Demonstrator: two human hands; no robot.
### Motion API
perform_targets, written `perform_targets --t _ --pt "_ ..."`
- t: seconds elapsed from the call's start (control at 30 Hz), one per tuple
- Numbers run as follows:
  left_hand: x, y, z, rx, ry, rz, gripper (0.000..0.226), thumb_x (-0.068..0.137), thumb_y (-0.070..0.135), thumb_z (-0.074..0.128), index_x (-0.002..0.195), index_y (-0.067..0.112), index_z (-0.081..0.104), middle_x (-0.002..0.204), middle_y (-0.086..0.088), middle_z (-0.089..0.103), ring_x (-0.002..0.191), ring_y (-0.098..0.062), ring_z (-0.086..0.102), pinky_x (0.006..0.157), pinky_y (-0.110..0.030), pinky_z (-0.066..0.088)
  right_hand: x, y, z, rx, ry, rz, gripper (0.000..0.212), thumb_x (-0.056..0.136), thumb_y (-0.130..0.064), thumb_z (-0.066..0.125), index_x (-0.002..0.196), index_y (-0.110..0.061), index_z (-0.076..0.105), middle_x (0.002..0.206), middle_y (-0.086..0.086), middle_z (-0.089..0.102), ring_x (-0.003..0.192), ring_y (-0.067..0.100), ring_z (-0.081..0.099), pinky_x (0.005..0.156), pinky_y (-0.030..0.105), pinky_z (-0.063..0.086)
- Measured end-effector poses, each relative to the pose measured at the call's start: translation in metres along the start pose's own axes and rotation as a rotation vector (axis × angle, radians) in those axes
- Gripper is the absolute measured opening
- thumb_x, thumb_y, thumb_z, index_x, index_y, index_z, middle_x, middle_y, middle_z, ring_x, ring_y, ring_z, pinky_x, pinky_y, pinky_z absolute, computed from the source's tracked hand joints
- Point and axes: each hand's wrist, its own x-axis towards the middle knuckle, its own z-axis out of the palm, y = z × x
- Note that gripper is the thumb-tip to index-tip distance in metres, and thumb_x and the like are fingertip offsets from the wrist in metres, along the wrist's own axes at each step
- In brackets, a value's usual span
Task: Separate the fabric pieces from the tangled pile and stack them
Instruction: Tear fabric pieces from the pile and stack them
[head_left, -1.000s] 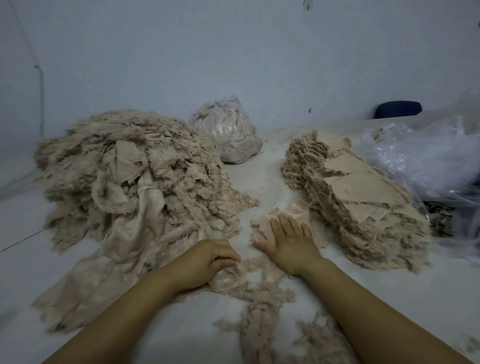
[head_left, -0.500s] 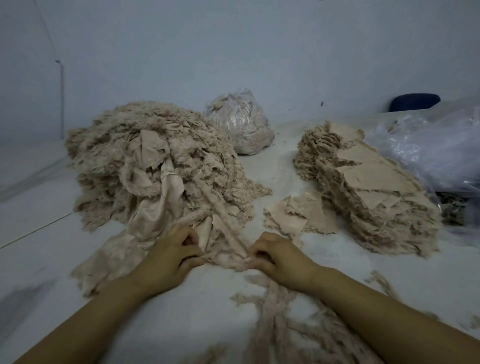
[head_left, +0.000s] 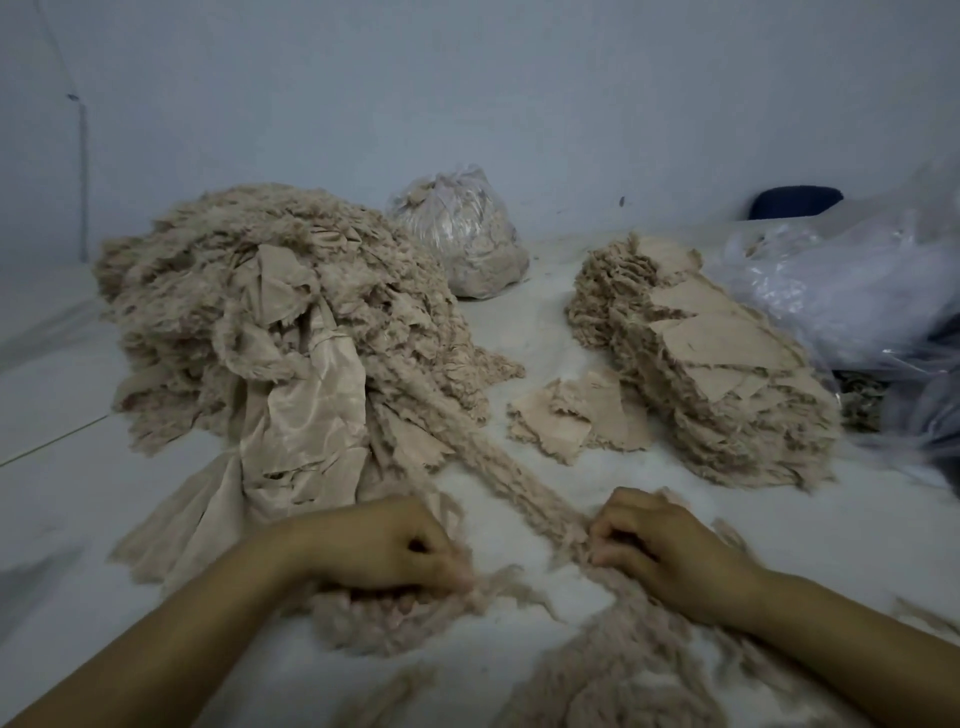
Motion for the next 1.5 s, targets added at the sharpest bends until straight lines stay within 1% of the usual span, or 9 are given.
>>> perform_targets --t 0.17,0.27,0.33,0.5,0.73,1.03,1.2,1.4,1.5 --pt "0.013 -0.017 -0.028 0.105 0.595 0.047 0.006 0.084 0.028 0.069 0.086 0.033 0.067 0.086 0.014 0.067 0.080 0.000 0.061 0.076 -0.021 0.047 0.012 -0.011 -0.003 -0.030 0.087 0.065 0.022 0.087 -0.045 0.059 0.088 -0.025 0.067 0.093 -0.006 0.060 0.090 0.006 0.050 0.082 0.019 0.040" --pt "0.016 -0.036 -0.029 0.313 0.396 -0.096 0.030 0.084 0.039 0.066 0.111 0.024 0.065 0.107 0.013 0.057 0.101 0.001 0.050 0.093 -0.022 0.039 0.029 -0.025 -0.003 -0.013 0.198 0.095 0.024 0.094 -0.040 0.053 0.097 -0.022 0.068 0.095 -0.005 0.061 0.091 0.009 0.051 0.083 0.023 0.040" --pt "0.017 -0.041 -0.023 0.376 0.345 -0.097 0.018 0.090 0.034 0.060 0.093 0.017 0.066 0.090 0.009 0.054 0.086 0.005 0.045 0.083 -0.023 0.038 0.042 -0.042 0.002 0.076 0.152 0.100 0.024 0.094 -0.041 0.053 0.097 -0.025 0.069 0.093 -0.009 0.062 0.085 0.004 0.054 0.077 0.020 0.041" --pt "0.026 -0.026 -0.018 0.008 0.661 0.021 0.021 0.095 0.012 0.052 0.077 0.022 0.053 0.072 0.011 0.053 0.067 0.002 0.048 0.064 -0.016 0.037 0.077 -0.076 0.027 0.296 -0.132 0.260 0.050 0.080 -0.060 0.063 0.083 -0.011 0.064 0.071 0.005 0.060 0.063 0.014 0.054 0.061 0.030 0.042" --pt "0.025 -0.029 -0.035 -0.310 0.763 -0.061 0.021 0.096 0.004 0.045 0.087 0.017 0.058 0.078 0.005 0.056 0.070 -0.005 0.049 0.067 -0.024 0.039 0.094 -0.068 0.025 1.077 0.230 0.423 0.017 0.097 -0.017 0.055 0.095 -0.005 0.067 0.060 0.001 0.064 0.048 0.013 0.055 0.046 0.020 0.043" --pt "0.040 -0.020 -0.026 -0.820 0.519 -0.089 0.027 0.085 0.038 0.057 0.090 0.018 0.074 0.079 0.004 0.073 0.078 -0.012 0.068 0.068 -0.018 0.052 0.102 -0.052 0.019 1.188 0.183 0.442 0.013 0.092 -0.006 0.060 0.103 -0.008 0.054 0.068 0.003 0.067 0.060 0.015 0.061 0.055 0.026 0.052" --pt "0.058 -0.008 -0.026 -0.981 0.547 -0.088 0.062 0.067 0.043 0.075 0.112 0.002 0.065 0.107 -0.023 0.067 0.105 -0.036 0.063 0.102 -0.047 0.044 0.102 -0.051 0.011 1.182 0.061 0.255 0.010 0.094 -0.003 0.054 0.085 -0.005 0.058 0.055 0.003 0.058 0.045 0.010 0.049 0.043 0.019 0.040" --pt "0.072 -0.003 -0.024 -1.300 0.402 -0.169 0.044 0.072 0.025 0.072 0.102 -0.006 0.067 0.089 -0.024 0.068 0.077 -0.030 0.068 0.078 -0.037 0.057 0.099 -0.037 -0.002 1.140 -0.023 0.149 0.009 0.095 -0.002 0.052 0.086 -0.005 0.052 0.049 -0.005 0.051 0.038 0.005 0.034 0.038 0.015 0.027" --pt "0.078 -0.002 -0.025 -1.409 0.589 -0.112 0.031 0.076 0.017 0.068 0.100 -0.002 0.067 0.085 -0.023 0.070 0.070 -0.028 0.070 0.062 -0.034 0.059 0.095 -0.027 -0.004 1.165 -0.033 0.180 0.017 0.092 0.003 0.054 0.106 -0.003 0.047 0.053 0.000 0.053 0.038 0.006 0.035 0.038 0.016 0.030"
